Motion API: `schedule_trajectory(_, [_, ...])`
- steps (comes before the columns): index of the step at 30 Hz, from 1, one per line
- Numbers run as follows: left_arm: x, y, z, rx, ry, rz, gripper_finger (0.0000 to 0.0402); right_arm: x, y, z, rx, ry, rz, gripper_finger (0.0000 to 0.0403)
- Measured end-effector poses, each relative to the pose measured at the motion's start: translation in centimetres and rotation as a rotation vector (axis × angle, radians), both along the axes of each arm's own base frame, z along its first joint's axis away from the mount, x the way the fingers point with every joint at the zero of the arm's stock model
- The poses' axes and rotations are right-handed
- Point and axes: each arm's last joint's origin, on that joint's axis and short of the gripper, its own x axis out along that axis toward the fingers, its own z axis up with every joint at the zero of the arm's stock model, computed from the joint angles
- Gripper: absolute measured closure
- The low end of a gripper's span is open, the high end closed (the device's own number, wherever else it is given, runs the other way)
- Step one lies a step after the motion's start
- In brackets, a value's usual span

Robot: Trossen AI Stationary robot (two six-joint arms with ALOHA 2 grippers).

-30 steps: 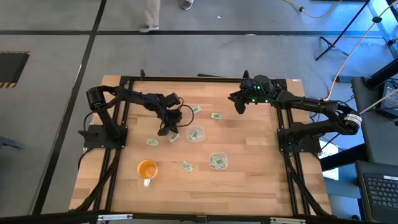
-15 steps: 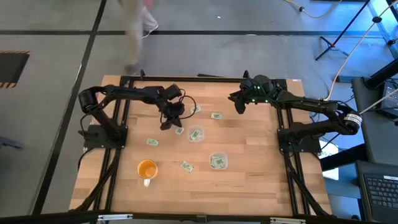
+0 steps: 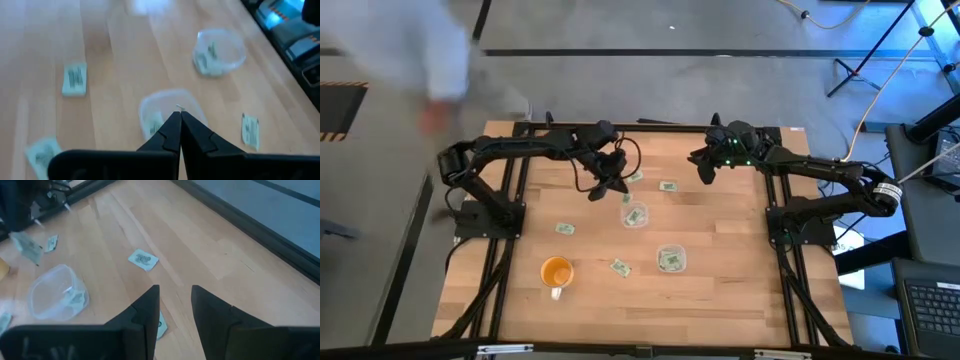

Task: Pick and place Stevia / Truvia into bins
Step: Put the green stevia packet into the top transparent container

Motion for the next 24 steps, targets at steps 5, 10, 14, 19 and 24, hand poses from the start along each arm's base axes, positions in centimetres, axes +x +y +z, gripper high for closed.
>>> schedule_trajectory(5, [0.8, -1.2, 0.0, 0.001, -0.019, -0.036, 0.0399, -0.1, 0.1, -0.2, -0.002, 0.02, 0.008, 0.0286])
schedule_trajectory(10, [1.5, -2.5, -0.1, 0.041, -0.022, -0.053, 0.04, -0.1, 0.1, -0.2, -0.007, 0.025, 0.013, 0.0286])
schedule_trajectory(14, [2.4, -3.3, -1.1, 0.113, -0.002, -0.053, 0.04, -0.1, 0.1, -0.2, -0.015, 0.033, 0.02, 0.0286])
schedule_trajectory(19, [3.0, -3.3, -3.1, 0.101, 0.062, -0.073, 0.0399, -0.2, 0.1, -0.3, -0.009, 0.042, 0.02, 0.0286])
schedule_trajectory(24, [3.5, -3.1, -4.4, 0.087, 0.085, -0.078, 0.0399, -0.3, 0.2, -0.6, 0.009, 0.067, 0.021, 0.0286])
